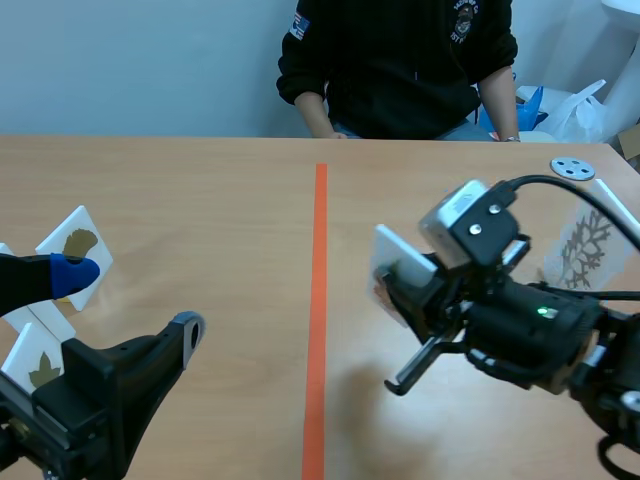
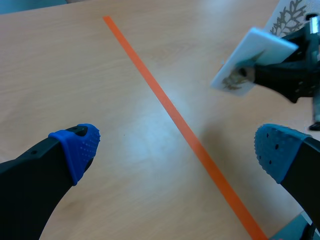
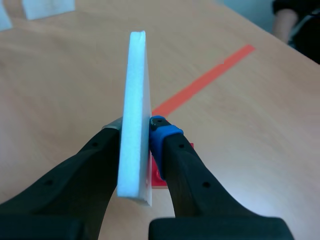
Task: Sort the leaf by its shape. The table is split by an orange tape line. A compound leaf with several leaflets goes to the left side, a simple leaf with one blade goes to the right side. Return to the home posture when a red brick is placed on the table.
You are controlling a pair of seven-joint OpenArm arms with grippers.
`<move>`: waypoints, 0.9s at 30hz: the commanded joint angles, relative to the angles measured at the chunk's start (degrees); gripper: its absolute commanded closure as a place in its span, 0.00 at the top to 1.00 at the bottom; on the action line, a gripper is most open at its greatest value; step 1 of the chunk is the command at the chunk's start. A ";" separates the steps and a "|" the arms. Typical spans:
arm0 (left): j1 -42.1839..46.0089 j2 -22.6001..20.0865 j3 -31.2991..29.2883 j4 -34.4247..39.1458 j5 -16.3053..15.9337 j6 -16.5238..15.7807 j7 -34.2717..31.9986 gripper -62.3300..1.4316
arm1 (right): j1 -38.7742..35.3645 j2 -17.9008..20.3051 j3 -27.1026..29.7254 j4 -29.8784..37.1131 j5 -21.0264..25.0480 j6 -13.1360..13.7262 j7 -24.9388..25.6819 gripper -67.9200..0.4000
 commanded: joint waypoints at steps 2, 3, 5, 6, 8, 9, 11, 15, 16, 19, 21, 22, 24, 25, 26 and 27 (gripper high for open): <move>-0.15 0.13 -0.17 0.66 -0.39 -0.09 -0.76 1.00 | -2.43 0.55 4.28 3.32 3.63 -0.20 -1.33 0.03; -0.15 0.13 -0.17 0.66 -0.39 -0.09 -0.76 1.00 | -3.61 0.52 6.19 4.28 4.94 -0.17 -1.97 0.03; -0.15 0.13 -0.17 0.66 -0.39 -0.09 -0.76 1.00 | -5.77 0.52 9.64 5.70 8.28 -0.13 -3.17 0.03; -0.15 0.13 -0.17 0.66 -0.39 -0.09 -0.76 1.00 | -6.64 0.50 11.26 6.03 9.86 0.07 -3.54 0.03; -0.15 0.13 -0.17 0.66 -0.39 -0.09 -0.76 1.00 | -7.91 0.50 14.21 6.08 12.57 0.70 -4.22 0.03; -0.15 0.13 -0.17 0.66 -0.39 -0.09 -0.76 1.00 | -8.28 0.50 15.50 6.08 13.66 0.76 -4.94 0.03; -0.15 0.13 -0.17 0.66 -0.39 -0.09 -0.76 1.00 | -8.90 0.48 17.68 6.05 15.85 0.85 -6.38 0.03; -0.15 0.13 -0.17 0.66 -0.39 -0.09 -0.79 1.00 | -8.76 0.48 20.41 5.18 17.70 0.50 -7.52 0.03; -0.15 0.13 -0.17 0.66 -0.39 -0.09 -0.79 1.00 | -8.70 0.48 20.87 4.83 17.77 0.09 -7.52 0.03; -0.15 0.13 -0.17 0.66 -0.39 -0.09 -0.79 1.00 | -7.96 0.46 21.51 2.82 17.77 -2.03 -7.50 0.03; -0.17 0.13 -0.17 0.66 -0.39 -0.09 -0.81 1.00 | -6.75 0.37 21.49 0.39 17.77 -2.19 -7.50 0.03; -0.17 0.13 -0.17 0.66 -0.39 -0.09 -0.79 1.00 | -6.10 0.33 21.49 -0.94 17.77 -2.21 -7.45 0.03; -0.17 0.13 -0.17 0.66 -0.39 -0.09 -0.79 1.00 | -4.39 0.20 21.49 -3.98 17.77 -2.19 -7.28 0.03; -0.17 0.13 -0.17 0.66 -0.39 -0.09 -0.79 1.00 | -3.43 0.17 21.49 -5.64 17.77 -2.40 -7.04 0.03; -0.17 0.13 -0.17 0.66 -0.39 -0.09 -0.79 1.00 | -2.47 0.17 21.49 -7.30 17.77 -2.40 -6.80 0.03; -0.17 0.15 -0.17 0.66 -0.39 -0.09 -0.79 1.00 | -1.49 0.07 21.49 -9.07 17.77 -2.40 -6.56 0.03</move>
